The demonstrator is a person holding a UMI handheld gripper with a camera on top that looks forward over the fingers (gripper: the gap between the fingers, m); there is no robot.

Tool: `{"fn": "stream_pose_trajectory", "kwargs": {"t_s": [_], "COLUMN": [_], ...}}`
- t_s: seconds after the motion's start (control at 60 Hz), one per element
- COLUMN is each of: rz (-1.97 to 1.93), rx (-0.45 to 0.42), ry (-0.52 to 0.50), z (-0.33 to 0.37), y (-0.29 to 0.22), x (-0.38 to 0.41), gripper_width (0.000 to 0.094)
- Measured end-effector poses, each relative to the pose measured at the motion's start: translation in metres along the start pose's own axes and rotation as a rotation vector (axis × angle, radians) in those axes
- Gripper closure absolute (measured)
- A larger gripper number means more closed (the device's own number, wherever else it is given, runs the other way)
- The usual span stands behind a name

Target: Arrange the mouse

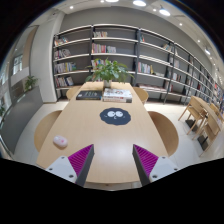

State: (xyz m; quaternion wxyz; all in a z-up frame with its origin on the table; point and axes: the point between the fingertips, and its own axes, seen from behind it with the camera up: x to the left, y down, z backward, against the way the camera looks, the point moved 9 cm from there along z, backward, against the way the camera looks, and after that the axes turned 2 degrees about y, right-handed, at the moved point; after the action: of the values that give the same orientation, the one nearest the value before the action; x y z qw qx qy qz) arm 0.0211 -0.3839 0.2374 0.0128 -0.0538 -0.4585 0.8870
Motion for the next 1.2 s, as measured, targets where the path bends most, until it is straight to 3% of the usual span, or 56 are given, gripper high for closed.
{"fn": "stream_pose_trajectory", "kwargs": {"t_s": [0.317, 0.5, 0.7, 1.067, 1.2], "rz": [0.055, 0.084, 0.107, 0.087, 0.033], "rx": [0.209, 0.268, 0.301, 0.322, 0.315], "ry": [-0.108, -0.216, -0.274, -0.17, -0.114], "z": [-0.038, -0.082, -0.132, -0.228, -0.249], "y": [0.083, 0.115, 0.098, 0.037, 0.023], "x": [0.084, 0.179, 0.242, 0.265, 0.257], "gripper_width": [0.0169, 0.0158, 0.016, 0.0167, 0.0265]}}
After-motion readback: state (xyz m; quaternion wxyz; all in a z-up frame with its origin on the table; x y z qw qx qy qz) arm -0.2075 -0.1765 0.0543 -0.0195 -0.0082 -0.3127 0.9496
